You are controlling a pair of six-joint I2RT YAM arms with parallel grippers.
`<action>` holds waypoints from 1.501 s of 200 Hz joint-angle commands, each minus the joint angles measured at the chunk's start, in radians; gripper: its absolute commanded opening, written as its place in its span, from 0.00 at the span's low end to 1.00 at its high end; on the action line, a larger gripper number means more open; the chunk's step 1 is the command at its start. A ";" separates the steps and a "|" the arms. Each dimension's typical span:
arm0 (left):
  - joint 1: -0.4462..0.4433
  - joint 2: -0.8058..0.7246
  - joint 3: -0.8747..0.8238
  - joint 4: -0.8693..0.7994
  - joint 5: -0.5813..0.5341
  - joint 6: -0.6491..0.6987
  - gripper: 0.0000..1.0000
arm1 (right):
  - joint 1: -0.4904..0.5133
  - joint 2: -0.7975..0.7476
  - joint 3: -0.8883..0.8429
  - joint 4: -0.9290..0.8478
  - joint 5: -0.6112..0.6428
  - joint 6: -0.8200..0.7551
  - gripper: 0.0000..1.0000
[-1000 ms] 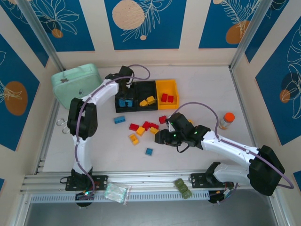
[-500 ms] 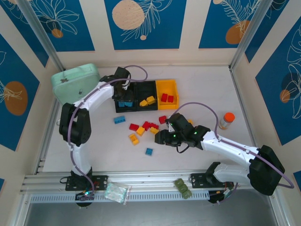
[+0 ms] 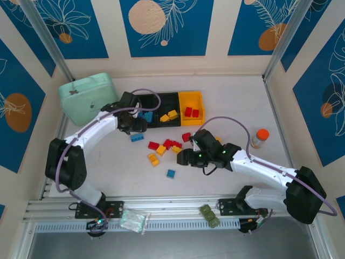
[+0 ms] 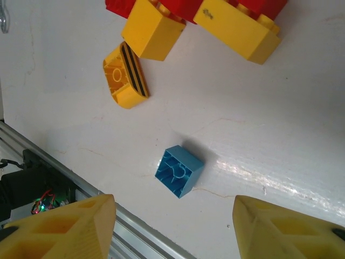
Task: Sort the legos into containers by color
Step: Pick up the lego from the center of the table.
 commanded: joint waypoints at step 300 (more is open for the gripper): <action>-0.052 0.134 -0.278 0.478 -0.196 -0.203 0.79 | 0.090 0.120 0.077 0.090 0.084 -0.048 0.69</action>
